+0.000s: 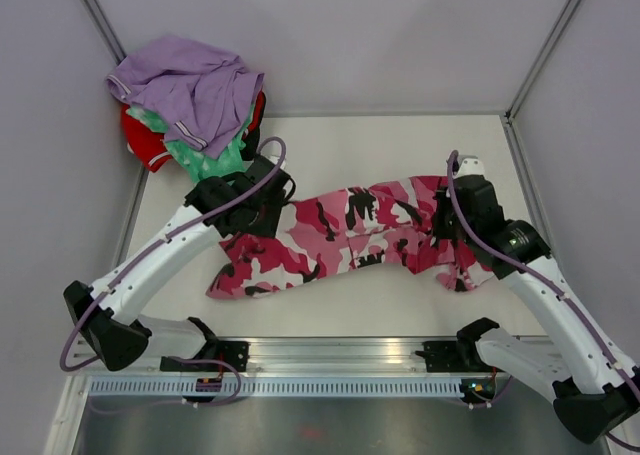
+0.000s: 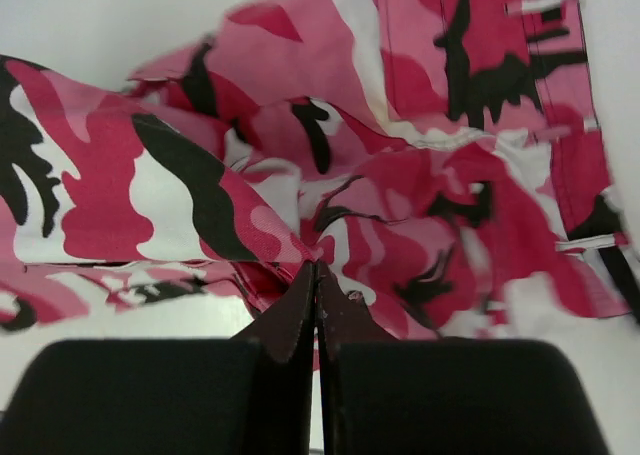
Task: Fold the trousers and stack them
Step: Move the trousers to the center of the board
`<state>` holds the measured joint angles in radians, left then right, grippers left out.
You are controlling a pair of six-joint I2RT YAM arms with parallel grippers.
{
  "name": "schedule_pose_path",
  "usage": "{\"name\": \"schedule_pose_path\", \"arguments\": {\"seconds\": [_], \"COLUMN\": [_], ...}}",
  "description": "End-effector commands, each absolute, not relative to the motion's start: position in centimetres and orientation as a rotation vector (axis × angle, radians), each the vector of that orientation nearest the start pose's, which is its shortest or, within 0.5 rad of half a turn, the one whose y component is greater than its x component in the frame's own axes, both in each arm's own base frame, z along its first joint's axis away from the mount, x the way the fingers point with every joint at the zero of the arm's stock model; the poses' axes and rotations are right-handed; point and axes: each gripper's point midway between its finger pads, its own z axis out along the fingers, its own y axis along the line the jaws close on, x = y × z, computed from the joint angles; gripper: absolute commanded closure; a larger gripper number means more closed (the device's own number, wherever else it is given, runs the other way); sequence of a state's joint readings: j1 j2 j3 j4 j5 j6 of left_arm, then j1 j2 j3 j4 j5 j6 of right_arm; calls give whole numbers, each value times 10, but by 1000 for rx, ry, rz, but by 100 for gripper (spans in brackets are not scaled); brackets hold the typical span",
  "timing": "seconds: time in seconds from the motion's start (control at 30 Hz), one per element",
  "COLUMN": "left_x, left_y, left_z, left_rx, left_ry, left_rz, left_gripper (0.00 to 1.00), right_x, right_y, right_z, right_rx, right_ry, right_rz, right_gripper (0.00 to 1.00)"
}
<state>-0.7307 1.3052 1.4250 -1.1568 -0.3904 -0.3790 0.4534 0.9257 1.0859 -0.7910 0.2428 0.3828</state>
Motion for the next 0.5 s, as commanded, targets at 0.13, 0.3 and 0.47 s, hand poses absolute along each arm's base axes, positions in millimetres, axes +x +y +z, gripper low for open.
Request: {"name": "schedule_pose_path", "arguments": {"seconds": [0.13,0.3,0.47], "left_x": [208,201,227], "left_y": [-182,-193,-209], "left_z": [233,262,233], "left_rx": [391,435,377], "left_ry": [2523,2429,2494], "left_rz": [-323,-465,-398], "left_gripper": [12,0,0], "right_x": [236,189,160], "right_y": [94,117,113], "right_z": [211,161,156], "right_rx": [79,-6,-25], "right_ry": [2309,2497,2553], "right_rz": [221,431,472], "right_gripper": [100,100,13]}}
